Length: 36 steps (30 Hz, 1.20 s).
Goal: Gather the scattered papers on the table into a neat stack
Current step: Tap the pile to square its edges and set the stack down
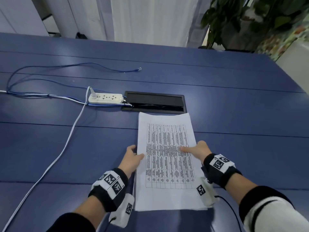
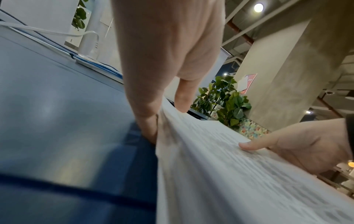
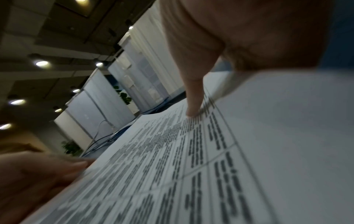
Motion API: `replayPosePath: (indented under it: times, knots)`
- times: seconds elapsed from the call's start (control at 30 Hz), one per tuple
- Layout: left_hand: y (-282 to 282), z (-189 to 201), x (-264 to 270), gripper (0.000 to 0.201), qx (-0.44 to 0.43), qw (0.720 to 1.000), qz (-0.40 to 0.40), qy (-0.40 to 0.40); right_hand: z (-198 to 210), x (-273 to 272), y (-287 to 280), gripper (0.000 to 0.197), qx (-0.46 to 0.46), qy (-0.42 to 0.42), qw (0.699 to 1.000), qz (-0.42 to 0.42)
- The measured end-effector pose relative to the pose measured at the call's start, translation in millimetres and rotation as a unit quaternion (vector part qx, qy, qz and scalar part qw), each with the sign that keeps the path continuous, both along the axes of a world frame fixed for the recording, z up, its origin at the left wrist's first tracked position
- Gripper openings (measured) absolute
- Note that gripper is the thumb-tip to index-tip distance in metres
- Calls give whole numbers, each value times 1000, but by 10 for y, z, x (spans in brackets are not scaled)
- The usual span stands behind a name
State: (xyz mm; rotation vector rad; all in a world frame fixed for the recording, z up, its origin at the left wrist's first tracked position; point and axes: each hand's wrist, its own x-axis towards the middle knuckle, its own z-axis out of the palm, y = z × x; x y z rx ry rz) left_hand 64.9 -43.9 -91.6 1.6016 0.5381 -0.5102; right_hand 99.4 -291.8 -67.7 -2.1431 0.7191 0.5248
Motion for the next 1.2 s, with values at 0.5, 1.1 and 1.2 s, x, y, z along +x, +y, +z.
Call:
replayPosePath:
  times: [0.5,1.1,1.2]
  knots:
    - [-240,93,-44,36,174,982,-16,-71,-83,-427,173,47,-58,19,998,16]
    - [143,57,-545,24,25,996,-78,-20,-136,-999,-132,24,108,-49,993,-25]
    - [114,62,-745,27,38,996,-78,-31,-180,-1116,-109,30,94,-48,994,-33]
